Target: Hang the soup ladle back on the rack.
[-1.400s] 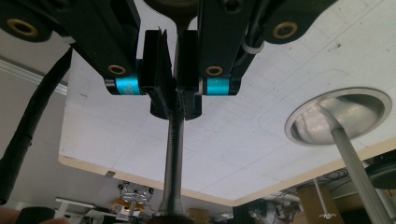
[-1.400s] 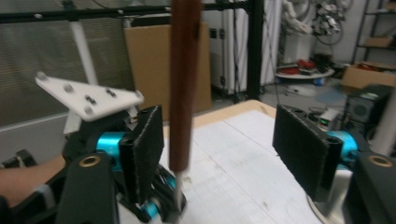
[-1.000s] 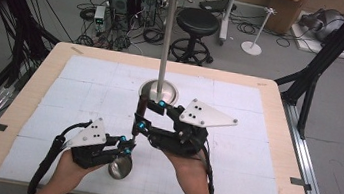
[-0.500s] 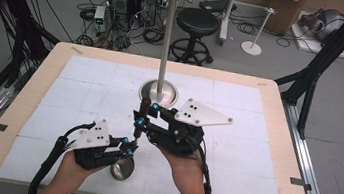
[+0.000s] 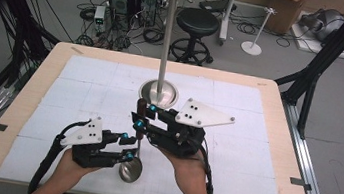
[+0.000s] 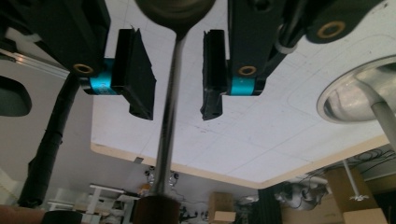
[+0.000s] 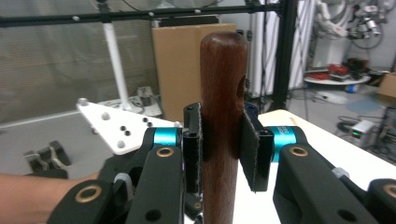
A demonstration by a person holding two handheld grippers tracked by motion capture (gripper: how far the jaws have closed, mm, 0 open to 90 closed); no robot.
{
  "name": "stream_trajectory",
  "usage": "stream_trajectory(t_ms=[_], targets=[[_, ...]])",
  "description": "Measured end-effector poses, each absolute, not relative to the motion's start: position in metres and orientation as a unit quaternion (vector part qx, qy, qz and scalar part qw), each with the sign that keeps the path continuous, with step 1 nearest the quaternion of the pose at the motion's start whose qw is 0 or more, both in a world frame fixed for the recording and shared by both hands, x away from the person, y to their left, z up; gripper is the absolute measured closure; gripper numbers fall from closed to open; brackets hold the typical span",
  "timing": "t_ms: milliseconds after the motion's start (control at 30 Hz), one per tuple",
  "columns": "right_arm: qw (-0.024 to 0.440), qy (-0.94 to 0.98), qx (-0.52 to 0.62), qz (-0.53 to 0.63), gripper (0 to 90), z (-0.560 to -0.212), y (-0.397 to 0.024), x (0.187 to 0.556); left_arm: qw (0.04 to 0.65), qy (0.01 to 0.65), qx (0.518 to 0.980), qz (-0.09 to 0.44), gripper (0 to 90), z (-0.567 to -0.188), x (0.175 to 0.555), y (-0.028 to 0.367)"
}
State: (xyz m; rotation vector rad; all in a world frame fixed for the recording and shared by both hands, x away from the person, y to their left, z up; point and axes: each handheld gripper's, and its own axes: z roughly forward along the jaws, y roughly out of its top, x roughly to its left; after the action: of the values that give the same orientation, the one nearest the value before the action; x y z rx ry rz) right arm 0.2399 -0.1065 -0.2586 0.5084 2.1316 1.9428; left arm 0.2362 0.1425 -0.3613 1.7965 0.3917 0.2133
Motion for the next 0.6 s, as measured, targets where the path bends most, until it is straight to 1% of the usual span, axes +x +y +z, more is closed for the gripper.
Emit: stream_trajectory(t_ms=[100,267,333,433,600], targets=[[0.085,0.718,0.163,0.672,72.6,-0.258,-0.11,0.241,0.608,0.153,0.776,0.072,58.6,-0.363,0.237,0.144],[0.056,0.71,0.142,0.688,72.6,-0.259,-0.114,0.243,0.612,0.133,0.778,0.047,59.0,-0.365,0.237,0.14],[0.052,0.711,0.13,0.69,72.6,-0.26,-0.115,0.244,0.613,0.131,0.778,0.04,59.4,-0.366,0.237,0.139],[0.038,0.71,0.119,0.693,72.6,-0.261,-0.116,0.245,0.614,0.126,0.779,0.031,61.4,-0.367,0.238,0.14],[0.02,0.702,0.108,0.704,72.6,-0.264,-0.119,0.247,0.613,0.112,0.782,0.016,68.1,-0.369,0.239,0.139]])
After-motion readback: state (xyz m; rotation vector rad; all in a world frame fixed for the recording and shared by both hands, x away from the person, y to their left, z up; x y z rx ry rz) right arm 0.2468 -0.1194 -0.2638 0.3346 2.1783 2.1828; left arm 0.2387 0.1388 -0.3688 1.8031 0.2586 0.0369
